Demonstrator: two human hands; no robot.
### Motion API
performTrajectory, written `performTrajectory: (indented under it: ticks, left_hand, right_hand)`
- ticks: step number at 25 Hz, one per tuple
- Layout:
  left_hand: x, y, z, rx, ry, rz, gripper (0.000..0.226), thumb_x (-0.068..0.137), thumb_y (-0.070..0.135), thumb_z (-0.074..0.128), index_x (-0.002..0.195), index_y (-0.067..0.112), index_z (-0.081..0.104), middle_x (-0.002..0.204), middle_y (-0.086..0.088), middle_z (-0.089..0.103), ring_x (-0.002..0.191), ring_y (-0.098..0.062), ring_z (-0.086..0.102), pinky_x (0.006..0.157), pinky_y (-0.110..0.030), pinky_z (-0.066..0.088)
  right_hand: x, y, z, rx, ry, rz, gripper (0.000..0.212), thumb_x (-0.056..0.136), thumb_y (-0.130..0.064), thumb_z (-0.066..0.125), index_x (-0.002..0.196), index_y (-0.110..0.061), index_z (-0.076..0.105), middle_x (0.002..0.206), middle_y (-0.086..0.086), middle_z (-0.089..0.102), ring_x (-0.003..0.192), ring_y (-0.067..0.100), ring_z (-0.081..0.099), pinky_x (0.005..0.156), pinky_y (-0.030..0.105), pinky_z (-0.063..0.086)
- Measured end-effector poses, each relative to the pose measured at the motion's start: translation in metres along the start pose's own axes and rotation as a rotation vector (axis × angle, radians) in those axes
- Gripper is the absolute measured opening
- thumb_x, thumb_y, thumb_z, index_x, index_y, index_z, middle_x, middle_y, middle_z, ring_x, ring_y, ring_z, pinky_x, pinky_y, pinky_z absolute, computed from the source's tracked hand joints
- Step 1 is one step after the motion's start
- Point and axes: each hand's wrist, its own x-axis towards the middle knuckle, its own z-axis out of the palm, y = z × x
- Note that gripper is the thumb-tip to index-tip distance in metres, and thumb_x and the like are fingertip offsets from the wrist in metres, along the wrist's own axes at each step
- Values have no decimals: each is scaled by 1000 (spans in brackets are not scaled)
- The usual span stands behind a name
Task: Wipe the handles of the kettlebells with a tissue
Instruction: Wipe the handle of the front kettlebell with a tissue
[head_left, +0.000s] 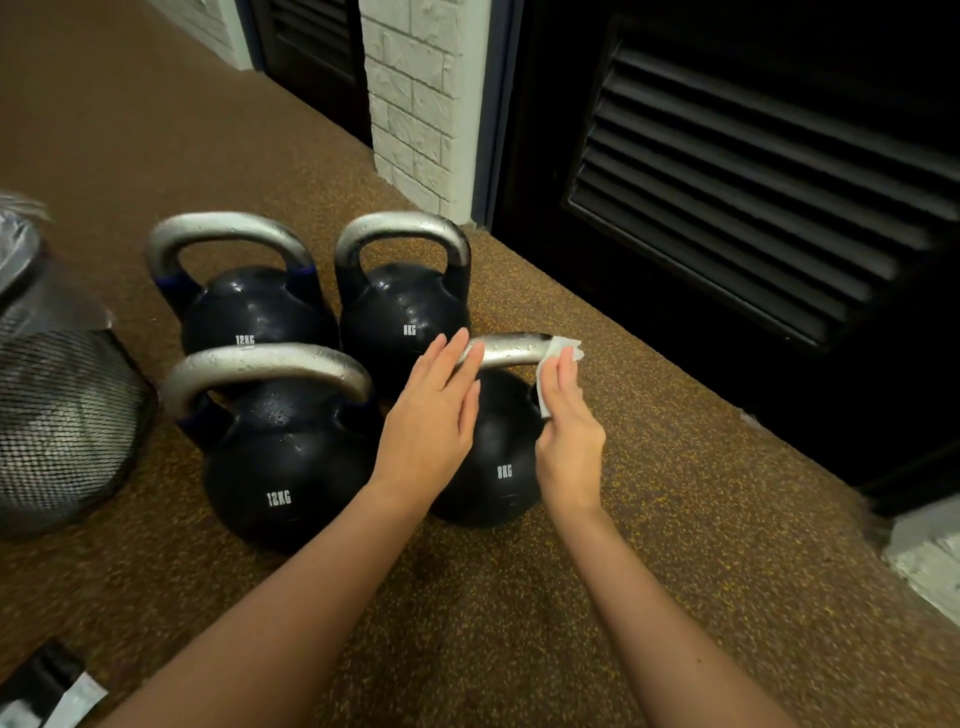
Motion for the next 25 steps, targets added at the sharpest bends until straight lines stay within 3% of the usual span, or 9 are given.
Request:
performTrajectory:
  ticks: [2,5,7,12,14,16,18,21,25]
  left_hand:
    - [0,-1,0,-2,-4,-3,51,95,32,25,138,13,42,146,-5,40,138,-22,32,109,-32,32]
    - [0,-1,-1,-5,-2,-2,51,95,32,26,138,14,43,145,-4,41,138,-21,32,110,-31,31]
    - [0,-1,-1,-12,-1,-4,50,95,33,26,138,14,43,145,-4,41,138,-21,32,110,-31,31]
    - [-1,-2,1,-26,6,-1,50,95,32,26,139,14,41,145,-5,40,138,-21,32,111,-35,33]
    - [-2,-1,1,-38,8,-2,50,95,32,27,139,14,41,146,-5,40,138,-21,31,111,-36,33]
    - [-2,0,1,-43,7,-7,50,95,33,27,139,14,41,146,-5,39,139,-21,30,111,-36,33]
    - [-2,0,1,-42,12,-4,49,95,32,27,139,13,41,146,-5,39,138,-21,31,111,-38,33]
    - [-2,-1,2,-41,13,2,49,95,31,29,138,12,42,146,-6,40,138,-22,31,111,-41,34]
    - [-2,-1,2,-37,12,1,49,95,31,29,139,13,41,146,-6,40,138,-23,32,109,-43,36]
  right_hand:
    - [-2,5,-1,89,12,112,57,86,16,42,137,-10,44,146,8,37,135,16,34,113,21,20]
    - [17,10,-5,209,56,360,52,87,13,42,131,-13,53,131,8,57,118,23,56,106,33,40]
    - [36,10,-12,196,26,325,49,86,11,43,125,-15,60,123,2,63,111,18,60,102,32,44]
    - [48,8,-26,254,-61,235,43,86,8,46,116,-16,66,114,-9,63,106,1,54,95,6,38]
    - [53,11,-28,241,-114,298,40,88,3,47,115,-19,67,109,-12,62,94,7,57,88,19,46]
    - [66,11,-28,155,-183,351,42,86,3,45,112,-20,68,110,-4,67,88,16,60,87,33,49]
    - [75,6,-28,104,-215,324,46,83,7,43,111,-19,69,112,2,68,97,19,61,90,28,47]
    - [61,1,-28,143,-117,148,49,81,12,43,112,-15,68,111,-2,67,104,5,56,93,12,38]
    - [46,17,-17,154,-40,349,53,84,12,39,122,-18,62,115,2,66,95,12,60,91,24,46]
